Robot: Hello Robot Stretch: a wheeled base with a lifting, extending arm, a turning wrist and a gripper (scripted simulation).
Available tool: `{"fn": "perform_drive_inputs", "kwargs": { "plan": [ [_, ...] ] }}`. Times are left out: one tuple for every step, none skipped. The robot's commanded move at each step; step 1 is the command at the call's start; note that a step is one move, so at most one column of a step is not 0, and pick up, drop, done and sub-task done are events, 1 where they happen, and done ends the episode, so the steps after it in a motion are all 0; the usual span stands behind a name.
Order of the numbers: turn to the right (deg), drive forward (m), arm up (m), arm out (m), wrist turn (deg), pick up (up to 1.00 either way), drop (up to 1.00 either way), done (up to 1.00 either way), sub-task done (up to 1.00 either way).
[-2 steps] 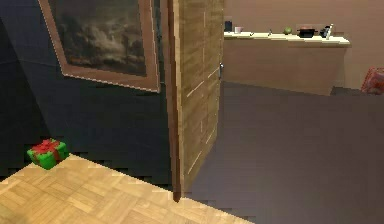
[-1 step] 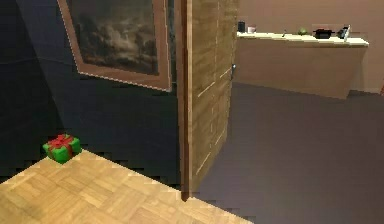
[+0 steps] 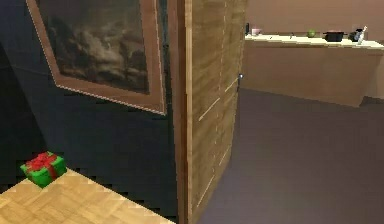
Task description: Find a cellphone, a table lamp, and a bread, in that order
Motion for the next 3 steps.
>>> {"fn": "perform_drive_inputs", "kwargs": {
  "plan": [
    [45.0,0.00,0.00,0.00,0.0,0.00,0.00,0.00,0.00],
    [21.0,0.00,0.00,0.00,0.0,0.00,0.00,0.00,0.00],
    [0.0,0.60,0.00,0.00,0.0,0.00,0.00,0.00,0.00]
  ]
}}
